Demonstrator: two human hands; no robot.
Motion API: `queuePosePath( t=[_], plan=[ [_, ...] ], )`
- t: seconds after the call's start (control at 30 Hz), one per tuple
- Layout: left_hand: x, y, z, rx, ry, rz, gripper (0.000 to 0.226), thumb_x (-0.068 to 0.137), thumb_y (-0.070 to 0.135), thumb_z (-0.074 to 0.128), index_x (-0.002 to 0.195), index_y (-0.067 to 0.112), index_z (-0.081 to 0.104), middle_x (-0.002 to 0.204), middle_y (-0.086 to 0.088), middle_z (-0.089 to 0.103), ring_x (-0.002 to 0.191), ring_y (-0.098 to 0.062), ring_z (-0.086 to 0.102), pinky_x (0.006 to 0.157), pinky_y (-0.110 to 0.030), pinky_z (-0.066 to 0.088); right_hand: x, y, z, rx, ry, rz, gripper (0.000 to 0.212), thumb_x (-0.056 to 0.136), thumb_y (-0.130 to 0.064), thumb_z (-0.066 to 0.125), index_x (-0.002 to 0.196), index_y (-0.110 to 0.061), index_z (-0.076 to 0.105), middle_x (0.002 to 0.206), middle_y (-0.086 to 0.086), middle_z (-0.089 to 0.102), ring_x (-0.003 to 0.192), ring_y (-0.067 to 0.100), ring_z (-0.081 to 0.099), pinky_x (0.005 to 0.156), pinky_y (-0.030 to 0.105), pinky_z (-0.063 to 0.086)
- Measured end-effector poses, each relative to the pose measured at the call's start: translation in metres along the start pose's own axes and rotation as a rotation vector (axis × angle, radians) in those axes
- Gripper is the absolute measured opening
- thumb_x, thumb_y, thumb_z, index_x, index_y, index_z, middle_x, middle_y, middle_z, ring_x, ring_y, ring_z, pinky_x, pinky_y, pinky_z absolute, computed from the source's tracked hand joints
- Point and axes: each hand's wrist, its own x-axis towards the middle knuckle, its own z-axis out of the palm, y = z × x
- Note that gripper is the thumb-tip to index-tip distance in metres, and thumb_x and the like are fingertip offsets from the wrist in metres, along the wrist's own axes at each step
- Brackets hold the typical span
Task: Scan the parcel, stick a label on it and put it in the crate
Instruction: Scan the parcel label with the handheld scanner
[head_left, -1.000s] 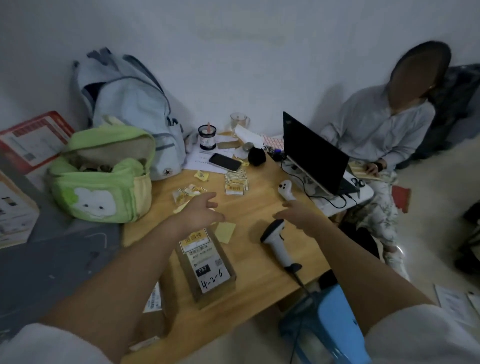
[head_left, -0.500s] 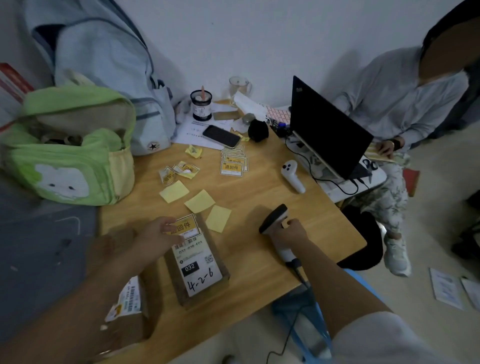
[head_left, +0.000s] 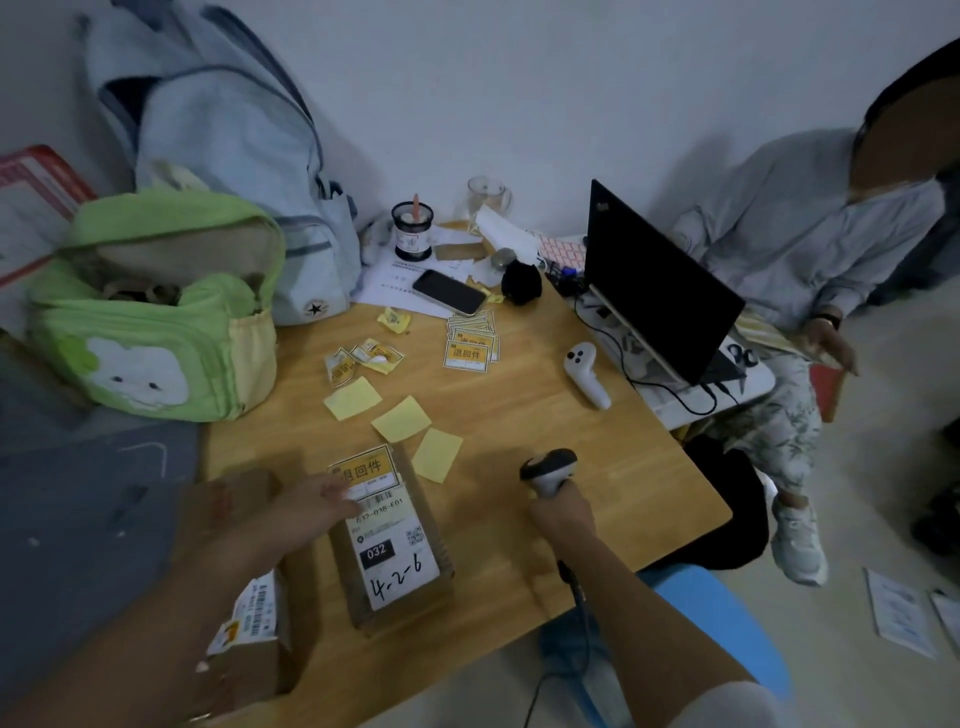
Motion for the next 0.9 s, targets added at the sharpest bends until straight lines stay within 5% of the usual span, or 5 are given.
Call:
queuePosePath(
  t=[0.23,0.33,0.43,0.63,0.9],
  plan=[
    [-0.033,0.011,0.007,0.104,-0.078,0.034,0.027,0.092,0.021,0.056,0.117,0.011,0.059,0.103,0.001,0.06,0.093,-0.013,0.051,0.077,-0.026,0.039,-0.035,-0.046,-0.013,0.121,-0.039,-0.095,0.015,0.079,-0.015,0.056,0.074,-0.008,0.045,0.06,0.006,0.038,0.067,0.025,0.043,0.061,0.035,0.035],
    [-0.046,0.014,0.001,0.122,-0.084,0.065,0.016,0.092,0.023,0.056,0.108,0.018,0.058,0.12,-0.006,0.06,0.088,-0.01,0.053,0.071,-0.025,0.042,-0.064,-0.066,-0.011,0.174,-0.097,-0.13,0.012,0.077,-0.01,0.056,0.069,-0.005,0.048,0.057,0.007,0.042,0.058,0.026,0.046,0.058,0.035,0.038],
    [-0.057,0.018,-0.013,0.117,-0.045,0.11,0.025,0.092,0.025,0.056,0.116,0.016,0.057,0.108,-0.001,0.06,0.084,-0.007,0.052,0.067,-0.022,0.042,-0.099,-0.082,-0.006,0.184,-0.225,-0.155,0.009,0.078,-0.012,0.058,0.078,-0.003,0.058,0.062,0.009,0.052,0.052,0.023,0.048,0.054,0.031,0.042],
    [-0.08,0.028,-0.034,0.097,0.058,0.174,0.026,0.091,0.019,0.057,0.067,0.025,0.05,0.075,0.008,0.049,0.066,-0.003,0.045,0.059,-0.014,0.036,-0.144,-0.115,-0.003,0.201,-0.334,-0.261,0.035,0.075,-0.016,0.058,0.101,0.006,0.063,0.072,0.012,0.062,0.051,0.021,0.052,0.048,0.024,0.041],
    [-0.109,0.013,-0.053,0.039,0.146,0.18,0.006,0.09,0.017,0.058,0.086,0.013,0.058,0.079,0.0,0.053,0.063,-0.008,0.047,0.054,-0.019,0.038,-0.177,-0.134,-0.008,0.032,-0.289,-0.294,0.027,0.076,-0.02,0.057,0.091,0.002,0.061,0.065,0.013,0.063,0.045,0.023,0.055,0.047,0.025,0.044]
  ],
)
